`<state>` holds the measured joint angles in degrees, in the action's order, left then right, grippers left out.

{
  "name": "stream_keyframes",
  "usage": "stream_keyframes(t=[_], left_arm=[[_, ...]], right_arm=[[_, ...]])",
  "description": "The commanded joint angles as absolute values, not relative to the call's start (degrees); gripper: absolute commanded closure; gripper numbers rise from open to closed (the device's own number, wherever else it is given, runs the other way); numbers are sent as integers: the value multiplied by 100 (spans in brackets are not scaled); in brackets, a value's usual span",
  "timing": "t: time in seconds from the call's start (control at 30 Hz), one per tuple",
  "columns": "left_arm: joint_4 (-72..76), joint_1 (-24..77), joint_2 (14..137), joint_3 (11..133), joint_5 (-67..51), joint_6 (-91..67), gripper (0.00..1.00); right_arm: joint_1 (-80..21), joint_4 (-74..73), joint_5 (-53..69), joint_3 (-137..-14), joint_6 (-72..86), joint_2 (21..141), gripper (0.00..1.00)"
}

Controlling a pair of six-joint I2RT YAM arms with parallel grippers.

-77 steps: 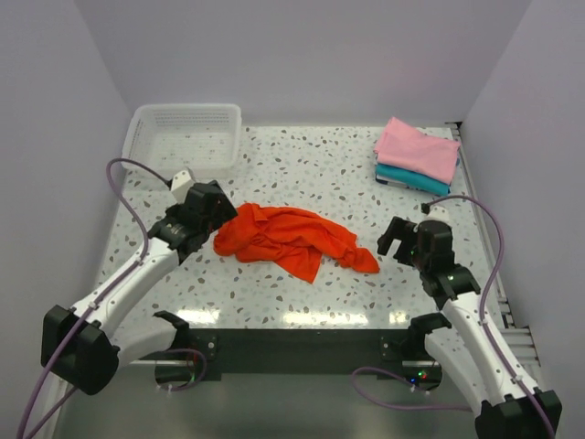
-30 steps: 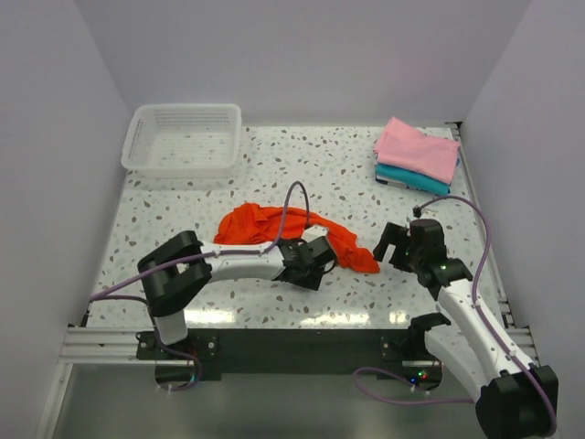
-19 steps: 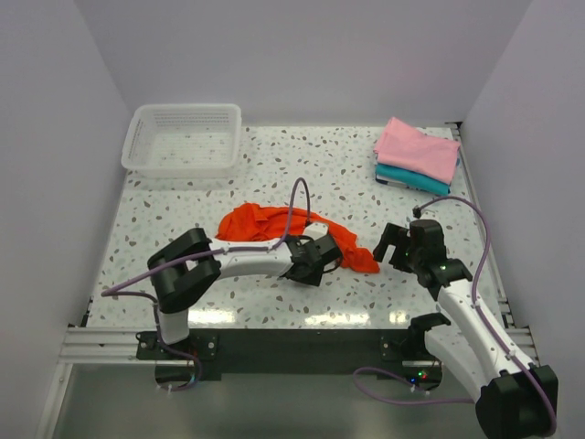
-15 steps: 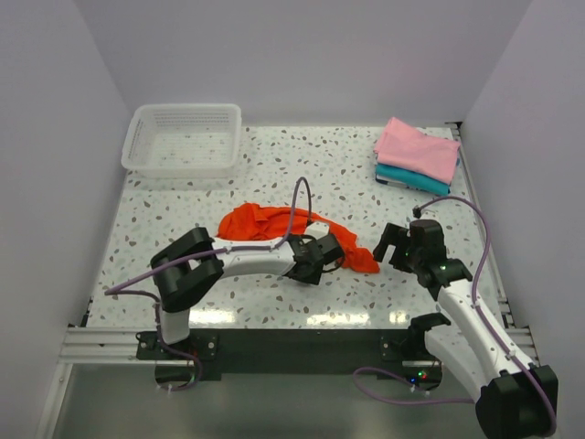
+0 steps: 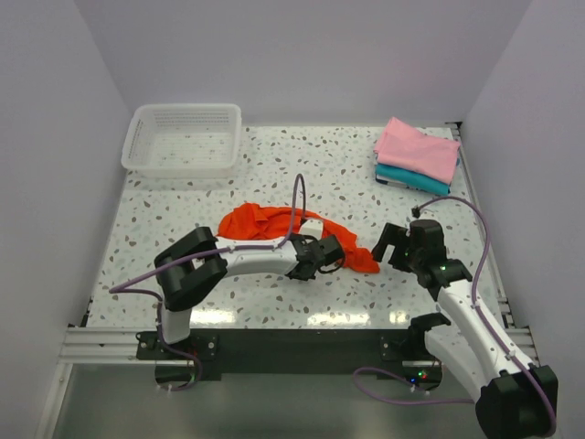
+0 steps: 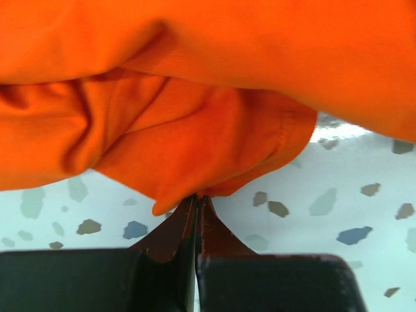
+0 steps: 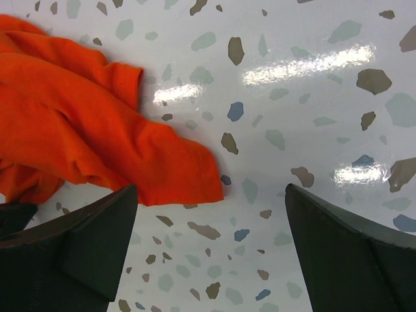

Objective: Fold and stack the t-shirts
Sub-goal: Flatten the tshirt out

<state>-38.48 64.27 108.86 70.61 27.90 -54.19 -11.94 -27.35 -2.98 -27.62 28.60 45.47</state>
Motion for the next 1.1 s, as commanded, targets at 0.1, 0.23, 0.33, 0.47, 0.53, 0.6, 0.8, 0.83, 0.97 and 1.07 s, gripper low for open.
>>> stream_keyframes(t=[0.1, 0.23, 0.33, 0.47, 0.53, 0.6, 0.8, 0.83, 0.97, 1.07], left_arm=[[-4052, 6381, 9775, 6330, 3638, -5923, 100], [-4227, 6170, 9124, 5846, 3744, -6064, 100], [-4831, 5977, 8563, 5520, 3963, -6301, 100], [-5464, 5757, 7938, 5143, 4201, -6705, 100], [-5694, 5652, 7674, 5045, 4289, -6978, 100], [-5984, 5608, 7252, 4975, 4412, -7214, 100], [-7258, 5441, 6276, 4957, 5061, -8442, 100], [-7538, 5397, 6119, 4948, 5202, -8681, 100], [-7532, 4984, 5670, 4747, 5326, -8885, 100], [-7462, 4940, 5493, 4720, 5431, -8895, 100]], right_arm=[[-1187, -2268, 359, -2672, 2496, 4719, 1], [-1195, -2381, 666, -2733, 2400, 4834, 1], [-1256, -2539, 1027, -2716, 2391, 4878, 1], [-1397, -2654, 933, -2672, 2583, 4825, 1], [-1441, -2724, 757, -2707, 2689, 4825, 1], [-1468, -2855, 537, -2759, 2751, 4869, 1], [-1555, -2979, 221, -2935, 2900, 5247, 1], [-1582, -2997, 150, -2962, 2944, 5291, 1], [-1635, -3093, -263, -3076, 3093, 5554, 1], [-1644, -3138, -553, -3138, 3217, 5651, 2]])
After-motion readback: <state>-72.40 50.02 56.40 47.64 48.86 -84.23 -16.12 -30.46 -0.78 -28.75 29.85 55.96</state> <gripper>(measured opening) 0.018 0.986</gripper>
